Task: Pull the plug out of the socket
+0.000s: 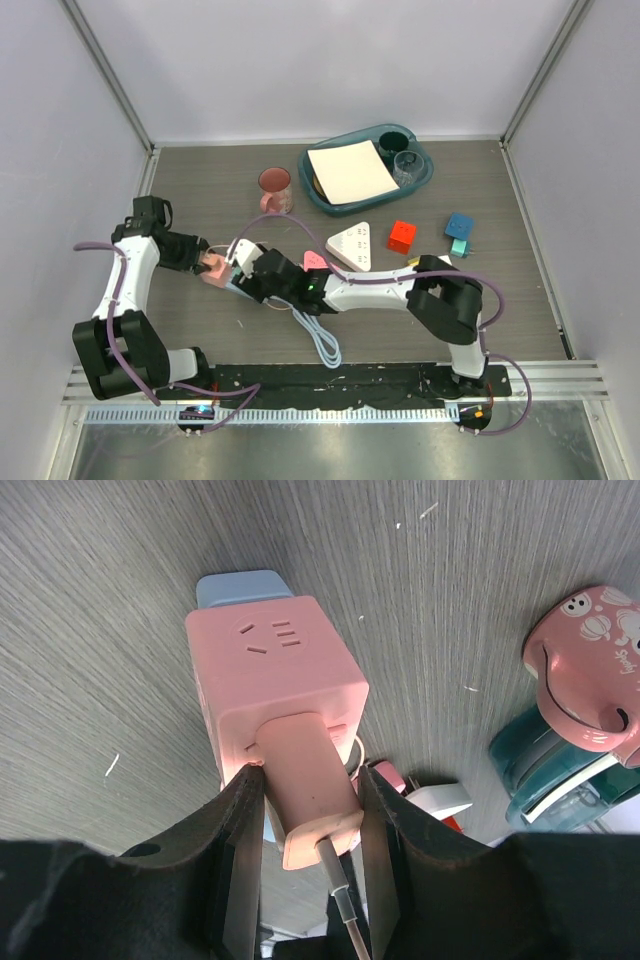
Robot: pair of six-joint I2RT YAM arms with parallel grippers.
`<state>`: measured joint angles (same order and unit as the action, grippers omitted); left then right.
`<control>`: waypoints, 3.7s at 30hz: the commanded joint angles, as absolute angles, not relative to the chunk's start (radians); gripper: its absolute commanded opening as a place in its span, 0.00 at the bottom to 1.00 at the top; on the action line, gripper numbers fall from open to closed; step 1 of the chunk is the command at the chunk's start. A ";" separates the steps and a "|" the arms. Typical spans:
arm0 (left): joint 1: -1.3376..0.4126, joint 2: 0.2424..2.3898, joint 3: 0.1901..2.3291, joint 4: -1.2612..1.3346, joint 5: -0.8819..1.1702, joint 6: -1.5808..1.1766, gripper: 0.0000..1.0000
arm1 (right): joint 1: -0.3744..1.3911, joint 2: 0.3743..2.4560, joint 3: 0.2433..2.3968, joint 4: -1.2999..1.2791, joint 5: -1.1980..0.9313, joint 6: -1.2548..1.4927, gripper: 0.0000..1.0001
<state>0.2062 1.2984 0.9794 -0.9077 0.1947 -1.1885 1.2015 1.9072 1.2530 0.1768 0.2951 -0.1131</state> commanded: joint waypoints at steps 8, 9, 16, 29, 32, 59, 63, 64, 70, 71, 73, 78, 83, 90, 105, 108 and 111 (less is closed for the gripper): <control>0.187 1.350 0.946 -0.844 0.344 -1.155 0.00 | 1.193 2.058 1.466 0.117 0.184 -0.084 0.61; 0.187 1.351 0.946 -0.844 0.345 -1.155 0.00 | 1.192 2.065 1.473 0.115 0.189 -0.087 0.61; 0.187 1.344 0.948 -0.845 0.357 -1.144 0.00 | 1.186 2.160 1.565 0.055 0.176 -0.075 0.52; 0.187 1.356 0.974 -0.844 0.434 -1.141 0.00 | 1.186 2.210 1.459 0.072 0.173 0.023 0.25; 0.187 1.354 0.988 -0.853 0.434 -1.138 0.00 | 1.186 2.235 1.471 0.025 0.172 0.044 0.25; 0.097 1.373 1.204 -0.988 0.201 -1.048 0.00 | 1.215 2.284 1.336 0.077 0.273 0.106 0.24; 0.091 1.385 1.127 -0.936 0.290 -1.055 0.00 | 1.215 2.286 1.347 0.066 0.273 0.106 0.24; 0.091 1.393 1.137 -0.934 0.299 -1.058 0.00 | 1.216 2.286 1.347 0.066 0.270 0.109 0.24; 0.083 1.450 1.258 -1.012 0.276 -1.063 0.00 | 1.218 2.292 1.348 0.054 0.287 0.103 0.24; 0.090 1.453 1.279 -1.029 0.272 -1.065 0.00 | 1.218 2.296 1.353 0.043 0.288 0.104 0.24; 0.109 1.453 1.301 -1.058 0.214 -1.077 0.00 | 1.218 2.305 1.370 0.029 0.282 0.104 0.23; 0.039 1.414 1.359 -1.066 0.031 -1.121 0.00 | 1.220 2.316 1.374 0.028 0.278 0.109 0.23; -0.049 1.388 1.252 -1.033 -0.020 -1.112 0.00 | 1.218 2.330 1.390 0.025 0.272 0.107 0.24; -0.048 1.396 1.236 -1.035 -0.051 -1.075 0.00 | 1.218 2.330 1.396 0.023 0.267 0.109 0.23; -0.044 1.414 1.437 -1.095 -0.086 -0.997 0.00 | 1.218 2.082 1.302 0.222 0.268 0.069 0.66; -0.044 1.417 1.442 -1.088 -0.051 -0.974 0.00 | 1.216 2.033 1.290 0.262 0.302 0.032 0.70; -0.044 1.413 1.437 -1.051 0.020 -0.934 0.00 | 1.215 1.974 1.259 0.305 0.319 0.005 0.72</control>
